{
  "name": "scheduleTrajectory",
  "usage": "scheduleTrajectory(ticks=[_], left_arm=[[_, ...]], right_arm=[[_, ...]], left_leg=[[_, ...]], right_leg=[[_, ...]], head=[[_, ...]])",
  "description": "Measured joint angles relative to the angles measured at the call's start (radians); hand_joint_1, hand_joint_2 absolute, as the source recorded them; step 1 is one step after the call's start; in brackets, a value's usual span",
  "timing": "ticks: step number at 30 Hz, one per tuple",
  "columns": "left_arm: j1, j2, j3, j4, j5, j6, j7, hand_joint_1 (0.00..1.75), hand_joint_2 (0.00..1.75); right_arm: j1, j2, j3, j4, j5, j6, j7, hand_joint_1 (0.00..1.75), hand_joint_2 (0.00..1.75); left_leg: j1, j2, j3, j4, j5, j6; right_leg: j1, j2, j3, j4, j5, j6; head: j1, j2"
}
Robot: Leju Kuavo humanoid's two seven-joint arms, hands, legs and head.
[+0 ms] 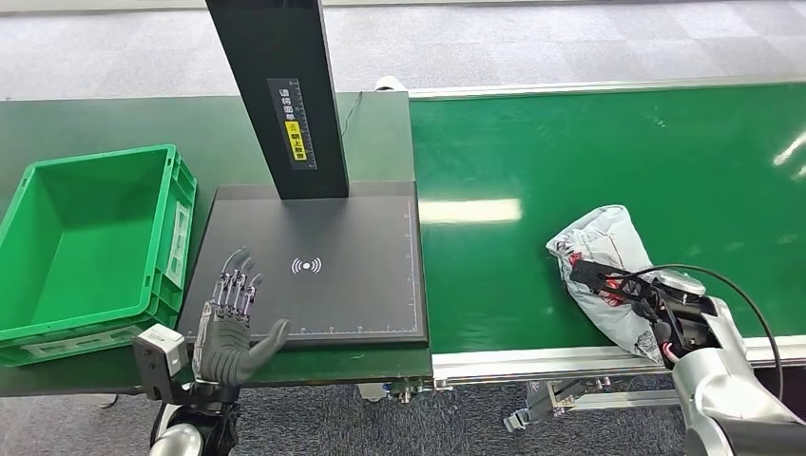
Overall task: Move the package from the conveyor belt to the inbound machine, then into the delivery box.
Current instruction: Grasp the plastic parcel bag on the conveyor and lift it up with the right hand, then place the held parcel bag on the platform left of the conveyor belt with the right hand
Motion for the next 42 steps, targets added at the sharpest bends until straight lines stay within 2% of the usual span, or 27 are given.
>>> scheduleTrajectory(ticks=[5, 11, 15, 22, 28, 32, 36, 39, 42], left_arm=[[0.025, 0.008, 0.002, -0.026, 0.023, -0.002, -0.001, 0.0, 1.75], [0.058, 0.018, 0.005, -0.067, 0.027, -0.004, -0.002, 0.0, 1.75], [0.085, 0.022, 0.006, -0.09, 0.027, -0.003, -0.007, 0.0, 1.75], [0.11, 0.025, 0.013, -0.114, 0.021, -0.003, -0.021, 0.0, 1.75], [0.116, 0.025, 0.02, -0.122, 0.018, -0.001, -0.031, 0.0, 1.75], [0.118, 0.024, 0.021, -0.124, 0.017, 0.008, -0.04, 0.0, 1.75], [0.115, 0.024, 0.021, -0.124, 0.014, 0.013, -0.05, 0.0, 1.75], [0.113, 0.024, 0.021, -0.124, 0.011, 0.013, -0.054, 0.0, 1.75], [0.113, 0.024, 0.022, -0.124, 0.008, 0.013, -0.056, 0.0, 1.75]], right_arm=[[-0.016, 0.0, 0.008, 0.001, -0.043, -0.092, -0.088, 1.75, 1.75], [-0.097, 0.001, 0.007, -0.007, -0.07, -0.186, -0.123, 1.75, 1.75], [-0.143, 0.008, -0.001, -0.024, -0.114, -0.289, -0.186, 1.75, 1.75], [-0.212, 0.039, -0.029, -0.067, -0.196, -0.409, -0.285, 1.75, 1.75], [-0.263, 0.079, -0.049, -0.107, -0.246, -0.484, -0.334, 1.75, 1.75], [-0.28, 0.119, -0.065, -0.138, -0.325, -0.476, -0.442, 1.75, 1.75], [-0.277, 0.197, -0.062, -0.196, -0.439, -0.373, -0.547, 1.75, 1.75], [-0.254, 0.255, -0.025, -0.251, -0.535, -0.328, -0.561, 1.75, 1.75], [-0.24, 0.278, 0.026, -0.288, -0.611, -0.329, -0.551, 1.75, 1.75]], left_leg=[[0.0, 0.0, -0.001, 0.0, 0.0, 0.0], [0.0, 0.0, 0.0, 0.0, 0.0, 0.0], [0.0, 0.0, 0.0, 0.0, 0.0, 0.0], [0.0, 0.0, -0.001, 0.0, 0.0, 0.0], [0.0, 0.0, 0.0, 0.0, 0.001, 0.0], [0.0, 0.001, 0.0, 0.0, 0.001, 0.0], [0.001, 0.005, 0.001, 0.0, 0.001, 0.0], [0.001, 0.004, 0.002, 0.0, 0.001, -0.001], [0.002, 0.002, 0.001, 0.0, 0.002, -0.002]], right_leg=[[0.0, 0.0, 0.0, 0.0, 0.0, 0.0], [0.0, 0.0, 0.0, 0.0, 0.0, 0.0], [0.0, 0.0, 0.0, 0.001, 0.0, 0.0], [0.0, 0.0, 0.0, 0.001, 0.0, 0.0], [0.0, 0.0, 0.0, 0.001, 0.0, 0.0], [0.0, 0.001, 0.0, 0.001, 0.0, 0.0], [0.0, 0.004, -0.001, 0.002, 0.0, 0.0], [0.001, 0.004, -0.001, 0.002, 0.0, 0.0], [0.002, 0.002, -0.001, 0.002, 0.0, -0.001]], head=[[0.0, 0.0], [0.0, 0.0], [0.0, 0.0], [0.0, 0.0], [0.0, 0.0], [0.0, 0.0], [0.0, 0.0], [0.0, 0.0], [0.0, 0.0]])
